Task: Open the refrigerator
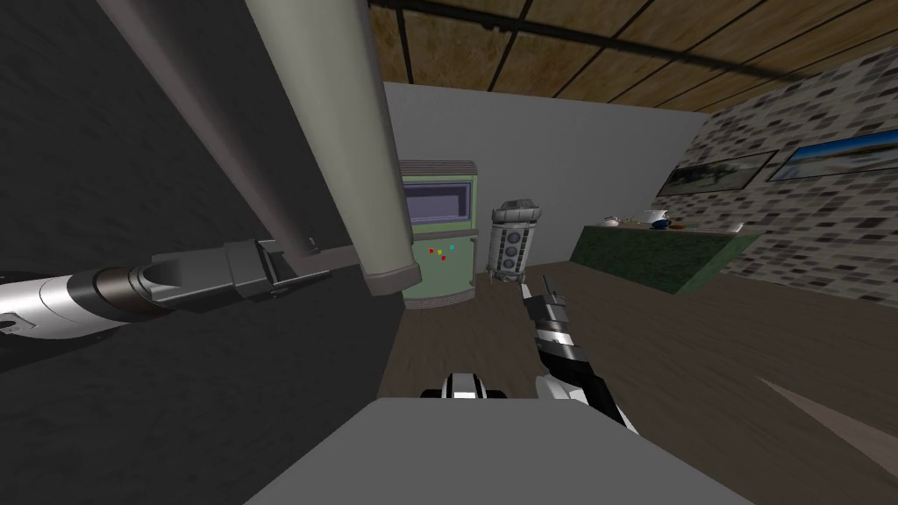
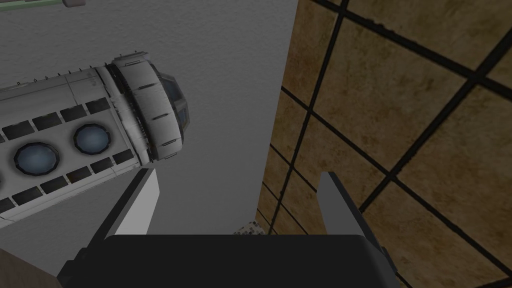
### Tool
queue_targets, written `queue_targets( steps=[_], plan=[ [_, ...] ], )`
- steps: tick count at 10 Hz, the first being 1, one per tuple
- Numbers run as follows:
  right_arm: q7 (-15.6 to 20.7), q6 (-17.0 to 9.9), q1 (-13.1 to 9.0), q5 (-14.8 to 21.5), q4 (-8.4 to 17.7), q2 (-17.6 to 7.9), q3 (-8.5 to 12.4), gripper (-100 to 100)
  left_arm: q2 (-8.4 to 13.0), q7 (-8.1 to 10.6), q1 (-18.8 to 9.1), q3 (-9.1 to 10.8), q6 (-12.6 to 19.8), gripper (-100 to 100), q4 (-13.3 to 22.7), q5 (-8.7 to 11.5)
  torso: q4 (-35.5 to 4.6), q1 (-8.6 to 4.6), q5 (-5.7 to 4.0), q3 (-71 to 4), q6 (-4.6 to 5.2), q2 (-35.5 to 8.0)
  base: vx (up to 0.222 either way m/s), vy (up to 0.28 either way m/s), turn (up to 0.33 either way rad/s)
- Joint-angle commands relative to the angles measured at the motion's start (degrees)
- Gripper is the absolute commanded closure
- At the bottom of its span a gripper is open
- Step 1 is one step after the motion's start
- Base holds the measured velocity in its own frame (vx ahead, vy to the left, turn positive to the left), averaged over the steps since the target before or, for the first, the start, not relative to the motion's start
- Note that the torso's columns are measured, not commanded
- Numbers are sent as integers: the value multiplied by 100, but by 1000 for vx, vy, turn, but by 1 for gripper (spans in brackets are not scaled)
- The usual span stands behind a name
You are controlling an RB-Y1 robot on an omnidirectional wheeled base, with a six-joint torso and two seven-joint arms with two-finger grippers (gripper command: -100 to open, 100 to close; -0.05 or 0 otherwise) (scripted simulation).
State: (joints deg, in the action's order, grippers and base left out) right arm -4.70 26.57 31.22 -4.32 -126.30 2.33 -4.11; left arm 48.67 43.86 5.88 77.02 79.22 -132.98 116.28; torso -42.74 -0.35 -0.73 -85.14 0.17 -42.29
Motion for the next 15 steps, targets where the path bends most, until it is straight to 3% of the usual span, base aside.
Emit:
queue_targets(
  steps=[1,2,11,12,15],
  plan=[
    [0,0,0,0,0,0,0,0,-18,37,-59,127,-175,-100,29,14,1,2,3,2,-2,0,0,12,-3],
    [0,0,0,0,0,0,0,0,97,142,-74,177,-186,-100,45,50,3,-5,2,2,-2,3,6,1,16],
    [0,0,0,0,0,0,0,0,97,142,-74,177,-186,-100,45,50,-6,-32,-18,-6,2,1,3,0,2],
    [0,0,0,0,0,0,0,0,256,299,-12,155,-17,-100,1,110,-7,-32,-19,-6,1,-1,-2,10,24],
    [0,0,0,0,0,0,0,0,438,446,-37,218,-42,-100,73,158,-12,-21,-8,15,-6,-21,6,15,14]
  ],
)
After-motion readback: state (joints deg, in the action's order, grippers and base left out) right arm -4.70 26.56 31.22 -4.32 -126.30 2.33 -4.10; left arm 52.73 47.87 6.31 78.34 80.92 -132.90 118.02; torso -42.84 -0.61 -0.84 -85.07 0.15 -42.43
